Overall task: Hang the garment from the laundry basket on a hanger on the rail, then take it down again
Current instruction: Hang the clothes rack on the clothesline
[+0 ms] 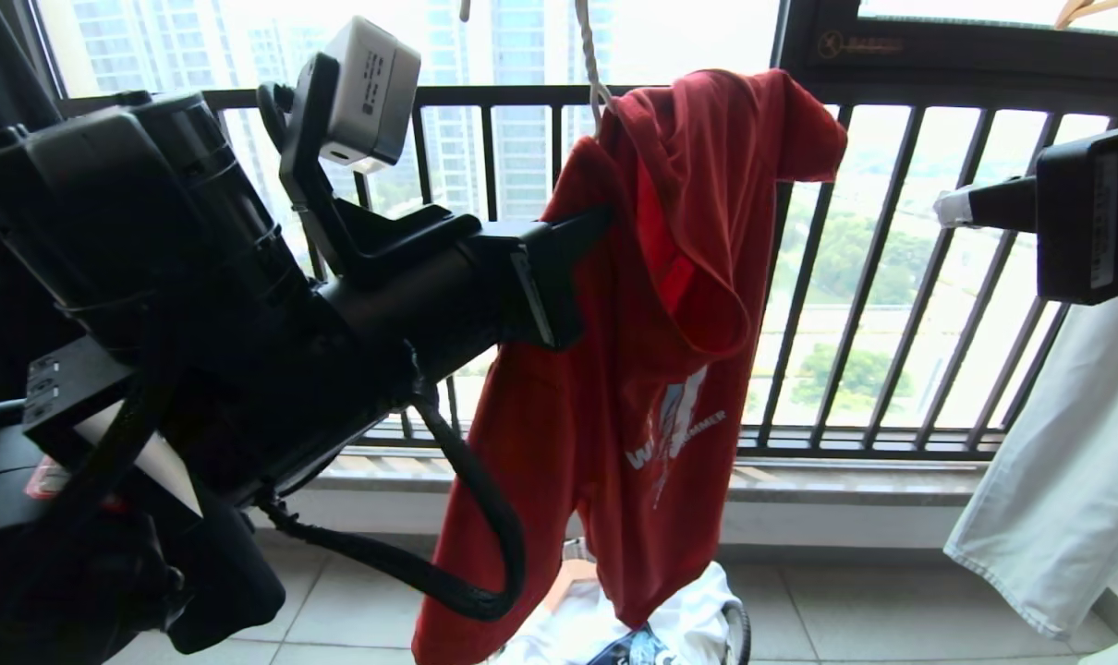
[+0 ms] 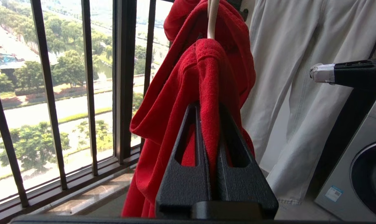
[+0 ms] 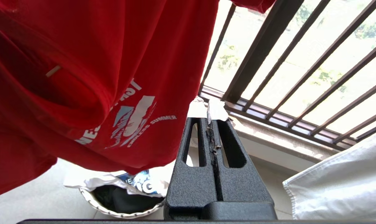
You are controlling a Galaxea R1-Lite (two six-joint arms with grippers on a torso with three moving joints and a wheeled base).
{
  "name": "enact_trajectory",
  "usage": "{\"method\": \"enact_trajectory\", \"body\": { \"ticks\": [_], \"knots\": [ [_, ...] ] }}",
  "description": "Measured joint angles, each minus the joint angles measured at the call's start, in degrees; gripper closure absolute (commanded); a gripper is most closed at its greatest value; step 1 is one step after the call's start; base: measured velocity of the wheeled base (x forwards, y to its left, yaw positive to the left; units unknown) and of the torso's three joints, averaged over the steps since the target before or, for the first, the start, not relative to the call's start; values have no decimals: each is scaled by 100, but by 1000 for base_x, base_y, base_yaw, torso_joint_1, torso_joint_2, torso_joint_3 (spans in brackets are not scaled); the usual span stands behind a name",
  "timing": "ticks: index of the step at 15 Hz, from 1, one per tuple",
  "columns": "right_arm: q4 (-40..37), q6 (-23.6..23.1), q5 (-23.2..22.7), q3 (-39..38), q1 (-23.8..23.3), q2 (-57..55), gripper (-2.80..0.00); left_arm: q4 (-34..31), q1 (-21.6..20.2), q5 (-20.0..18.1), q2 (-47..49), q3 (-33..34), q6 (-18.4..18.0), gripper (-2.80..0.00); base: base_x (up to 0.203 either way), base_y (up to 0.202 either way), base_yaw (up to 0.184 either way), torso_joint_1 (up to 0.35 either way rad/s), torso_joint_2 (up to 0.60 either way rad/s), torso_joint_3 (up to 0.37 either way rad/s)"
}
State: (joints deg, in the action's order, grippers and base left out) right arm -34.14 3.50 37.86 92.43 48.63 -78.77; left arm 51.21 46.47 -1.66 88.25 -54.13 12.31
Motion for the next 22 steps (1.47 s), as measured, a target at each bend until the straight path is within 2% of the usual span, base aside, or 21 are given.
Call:
{"method": "enact_trajectory", "body": {
  "ticks": [3, 6, 8, 10, 13, 14, 16, 19, 22],
  "knots": [
    [-275, -454, -132, -21, -139, 137, 0, -168, 0, -249, -227, 43, 58, 0, 0, 0, 0, 0, 0, 0],
    [-586, -1302, -746, 20, -387, 308, 0, -251, 0, -675, -401, 127, 269, 0, 0, 0, 0, 0, 0, 0],
    [-630, -1938, -1282, 176, -633, 373, 0, -653, 0, -1040, -535, 146, 502, 0, 0, 0, 0, 0, 0, 0],
    [-729, -2333, -1860, 456, -803, 345, 0, -870, -9, -1312, -628, 154, 577, 0, 0, 0, 0, 0, 0, 0],
    [-757, -2771, -2173, 797, -875, 192, 0, -1194, -15, -1518, -670, 165, 573, 0, 0, 0, 0, 0, 0, 0],
    [-784, -2956, -2204, 871, -882, 148, -280, -1266, -22, -1610, -680, 165, 571, 0, 0, 0, 0, 0, 0, 0],
    [-1058, -3210, -2243, 998, -884, 78, -280, -1383, -25, -1704, -693, 165, 568, 0, 0, 0, 0, 0, 0, 0],
    [-1885, -3246, -2713, 1497, -897, -40, -280, -1661, -17, -1760, -708, 138, 562, 0, 0, 0, 0, 0, 0, 0],
    [-2265, -3490, -3300, 1918, -1162, -305, -280, -1987, -20, -2389, -821, 145, 573, 0, 0, 0, 0, 0, 0, 0]
  ]
}}
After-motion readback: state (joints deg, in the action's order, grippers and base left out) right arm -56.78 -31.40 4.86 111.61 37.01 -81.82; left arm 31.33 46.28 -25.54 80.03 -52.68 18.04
